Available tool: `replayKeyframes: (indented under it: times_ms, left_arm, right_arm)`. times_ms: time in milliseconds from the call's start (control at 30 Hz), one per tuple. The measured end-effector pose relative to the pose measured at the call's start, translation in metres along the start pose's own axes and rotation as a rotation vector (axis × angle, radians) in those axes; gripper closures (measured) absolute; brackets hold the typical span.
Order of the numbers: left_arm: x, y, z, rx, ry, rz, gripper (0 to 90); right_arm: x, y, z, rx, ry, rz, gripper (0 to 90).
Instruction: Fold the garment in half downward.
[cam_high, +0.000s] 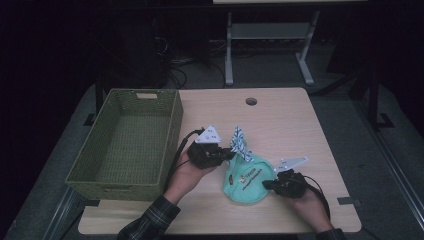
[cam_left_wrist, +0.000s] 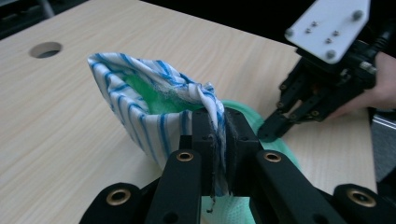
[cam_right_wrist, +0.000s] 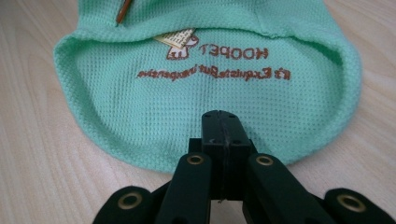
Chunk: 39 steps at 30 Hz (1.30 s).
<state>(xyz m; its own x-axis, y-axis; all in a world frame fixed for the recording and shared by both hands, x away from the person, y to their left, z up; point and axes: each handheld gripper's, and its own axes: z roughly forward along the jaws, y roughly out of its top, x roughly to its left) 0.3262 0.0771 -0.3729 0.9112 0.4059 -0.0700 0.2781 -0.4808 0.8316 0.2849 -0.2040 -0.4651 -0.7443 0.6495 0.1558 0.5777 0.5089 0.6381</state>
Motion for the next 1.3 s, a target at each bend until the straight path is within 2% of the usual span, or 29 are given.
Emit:
replayKeyframes:
  times_ms: [433,933,1100,1233,1300]
  left_arm:
    - [-0.018,-0.005,0.021,0.051,-0.08,0.037,83.5]
    - [-0.029,-0.018,0.047,0.132,-0.135,0.053,82.3]
    - [-0.03,-0.016,0.046,0.133,-0.143,0.058,73.8]
    - [-0.03,-0.011,0.041,0.102,-0.166,0.038,64.4]
    - [-0.029,-0.007,0.038,0.087,-0.162,0.038,61.9]
  right_arm:
    - [-0.001,0.0,0.0,0.001,0.004,0.006,89.7]
    - [-0.016,-0.004,-0.02,-0.052,-0.061,0.041,89.7]
    - [-0.018,-0.005,-0.021,-0.06,-0.064,0.042,89.7]
    - [-0.018,-0.006,-0.021,-0.054,-0.064,0.045,89.7]
    - [-0.019,-0.006,-0.022,-0.056,-0.066,0.047,89.7]
